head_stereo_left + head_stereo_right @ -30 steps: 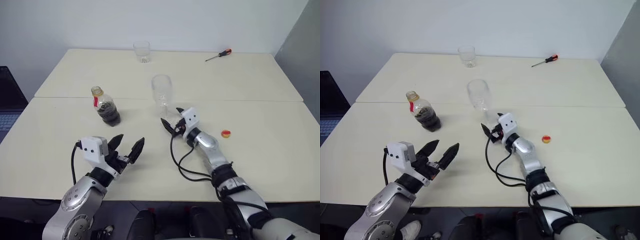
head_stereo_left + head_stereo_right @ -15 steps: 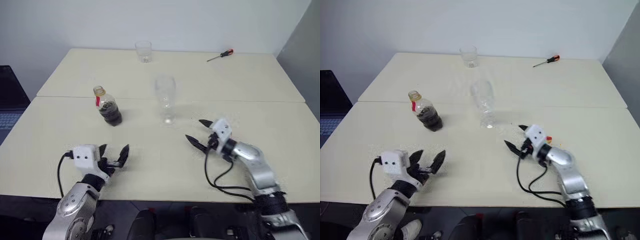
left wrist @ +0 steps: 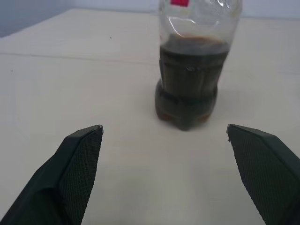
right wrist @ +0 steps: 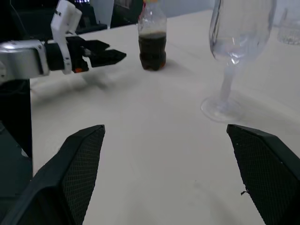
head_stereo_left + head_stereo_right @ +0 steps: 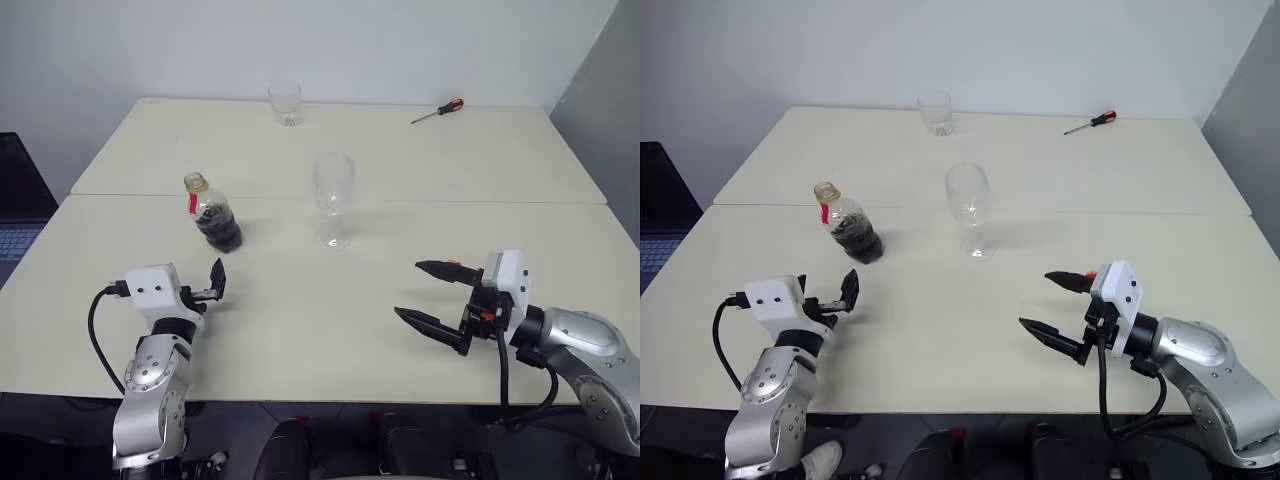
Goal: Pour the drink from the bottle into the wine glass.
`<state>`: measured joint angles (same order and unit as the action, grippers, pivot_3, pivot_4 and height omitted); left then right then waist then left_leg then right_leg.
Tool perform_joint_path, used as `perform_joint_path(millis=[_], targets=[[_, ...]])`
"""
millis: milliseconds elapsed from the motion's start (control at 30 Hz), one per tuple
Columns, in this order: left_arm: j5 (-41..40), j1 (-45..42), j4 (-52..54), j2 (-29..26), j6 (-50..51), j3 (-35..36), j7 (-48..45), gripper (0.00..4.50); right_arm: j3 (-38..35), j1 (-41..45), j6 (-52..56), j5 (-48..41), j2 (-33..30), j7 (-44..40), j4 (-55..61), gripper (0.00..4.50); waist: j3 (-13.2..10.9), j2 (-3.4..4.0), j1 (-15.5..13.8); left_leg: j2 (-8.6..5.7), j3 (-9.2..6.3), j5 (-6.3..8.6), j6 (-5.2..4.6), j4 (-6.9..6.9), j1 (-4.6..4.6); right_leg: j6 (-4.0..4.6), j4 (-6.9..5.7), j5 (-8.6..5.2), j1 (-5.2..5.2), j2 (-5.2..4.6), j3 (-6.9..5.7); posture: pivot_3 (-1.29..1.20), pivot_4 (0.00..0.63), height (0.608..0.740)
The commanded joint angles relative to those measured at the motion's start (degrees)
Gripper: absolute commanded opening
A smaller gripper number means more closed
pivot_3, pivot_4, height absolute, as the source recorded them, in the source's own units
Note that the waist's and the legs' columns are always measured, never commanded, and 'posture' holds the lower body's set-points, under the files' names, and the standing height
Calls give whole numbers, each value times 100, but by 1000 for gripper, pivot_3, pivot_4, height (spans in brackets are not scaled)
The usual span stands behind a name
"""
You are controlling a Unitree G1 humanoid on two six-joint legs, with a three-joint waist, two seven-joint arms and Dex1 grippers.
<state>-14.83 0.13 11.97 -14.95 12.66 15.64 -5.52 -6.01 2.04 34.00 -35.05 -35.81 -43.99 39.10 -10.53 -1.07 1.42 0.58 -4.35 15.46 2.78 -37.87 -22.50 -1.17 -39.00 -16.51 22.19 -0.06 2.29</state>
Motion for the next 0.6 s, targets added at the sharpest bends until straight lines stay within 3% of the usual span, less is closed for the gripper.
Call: perform_joint_path(millis=[33, 600], targets=[[179, -216, -207, -96, -341, 6, -83, 4500, -114, 165, 257, -273, 13, 376, 338, 4451, 0, 0, 0, 0, 0, 0, 0, 0, -1, 0, 1, 0, 0, 0, 0, 0, 150, 740], [313, -1694, -2048, -354, -1110, -164, -880, 4500, -242, 626, 1150, -1307, 141, 1702, 600, 4451, 0, -2, -6, 0, -1, -1, 0, -4, -8, 0, -2, 1, 2, 0, -14, 0, 150, 740]])
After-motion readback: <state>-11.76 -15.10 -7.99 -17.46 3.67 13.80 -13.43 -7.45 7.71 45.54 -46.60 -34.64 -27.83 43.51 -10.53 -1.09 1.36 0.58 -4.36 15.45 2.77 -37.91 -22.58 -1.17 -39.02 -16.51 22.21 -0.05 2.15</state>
